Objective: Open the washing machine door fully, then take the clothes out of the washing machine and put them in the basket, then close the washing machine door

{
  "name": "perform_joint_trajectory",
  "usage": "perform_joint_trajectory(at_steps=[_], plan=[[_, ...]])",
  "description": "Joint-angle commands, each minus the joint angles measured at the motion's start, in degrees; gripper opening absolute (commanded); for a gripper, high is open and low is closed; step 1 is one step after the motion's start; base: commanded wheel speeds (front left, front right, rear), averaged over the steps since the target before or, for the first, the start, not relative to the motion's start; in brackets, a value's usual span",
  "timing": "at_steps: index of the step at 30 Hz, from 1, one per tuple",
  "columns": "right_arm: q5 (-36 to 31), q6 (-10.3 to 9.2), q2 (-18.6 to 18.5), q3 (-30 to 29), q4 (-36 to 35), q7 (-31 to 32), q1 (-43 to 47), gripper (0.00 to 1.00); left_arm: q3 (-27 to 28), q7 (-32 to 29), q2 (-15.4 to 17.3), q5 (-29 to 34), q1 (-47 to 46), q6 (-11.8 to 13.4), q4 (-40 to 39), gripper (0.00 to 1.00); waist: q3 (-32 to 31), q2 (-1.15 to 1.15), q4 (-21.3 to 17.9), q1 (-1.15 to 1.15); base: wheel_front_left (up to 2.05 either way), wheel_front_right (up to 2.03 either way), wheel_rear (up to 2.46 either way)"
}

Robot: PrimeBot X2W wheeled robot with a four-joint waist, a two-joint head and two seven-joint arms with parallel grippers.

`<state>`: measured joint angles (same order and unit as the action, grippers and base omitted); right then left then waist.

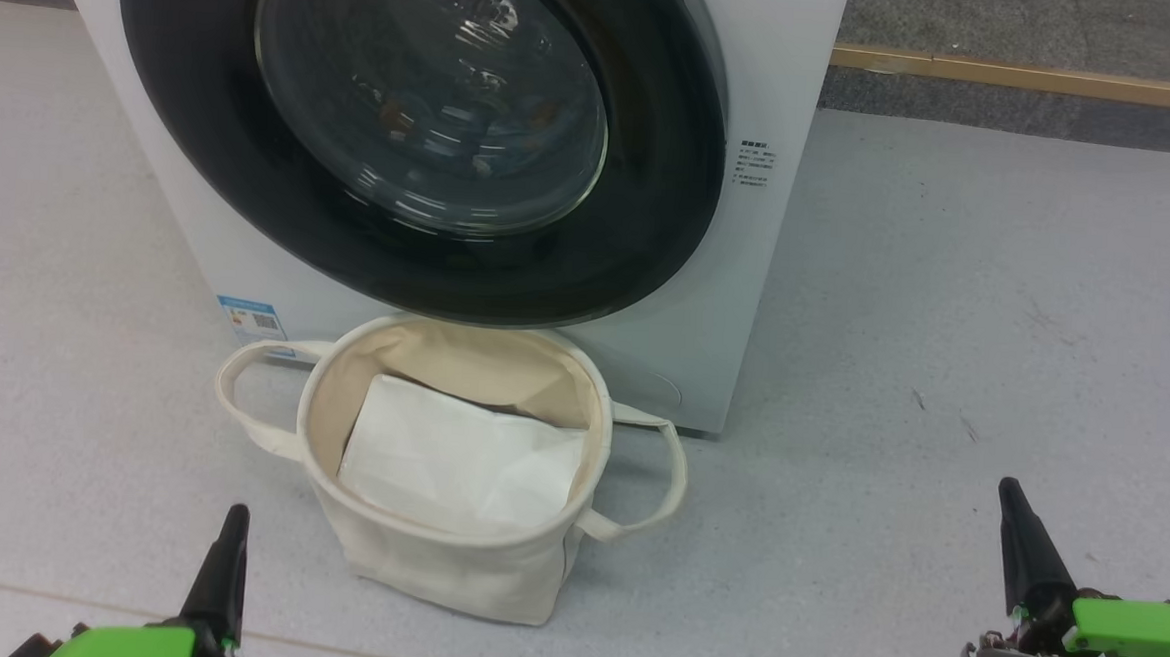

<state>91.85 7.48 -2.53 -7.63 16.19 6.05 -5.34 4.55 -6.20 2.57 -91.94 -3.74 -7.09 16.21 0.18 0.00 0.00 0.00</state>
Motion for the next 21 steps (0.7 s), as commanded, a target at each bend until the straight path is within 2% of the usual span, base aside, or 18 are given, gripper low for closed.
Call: perform_joint_trajectory(at_steps=[1, 21], plan=[[0.3, 0.01, -0.3, 1.1, -2.2, 0.4, -0.8, 0.0, 1.9, -0.3, 0.3, -0.3, -2.4, -0.4, -2.2, 0.0, 0.0, 0.0, 0.0, 0.0, 0.0, 0.0, 0.0], [0.3, 0.01, -0.3, 1.1, -2.2, 0.4, -0.8, 0.0, 1.9, -0.3, 0.3, -0.3, -2.4, -0.4, -2.2, 0.0, 0.0, 0.0, 0.0, 0.0, 0.0, 0.0, 0.0]])
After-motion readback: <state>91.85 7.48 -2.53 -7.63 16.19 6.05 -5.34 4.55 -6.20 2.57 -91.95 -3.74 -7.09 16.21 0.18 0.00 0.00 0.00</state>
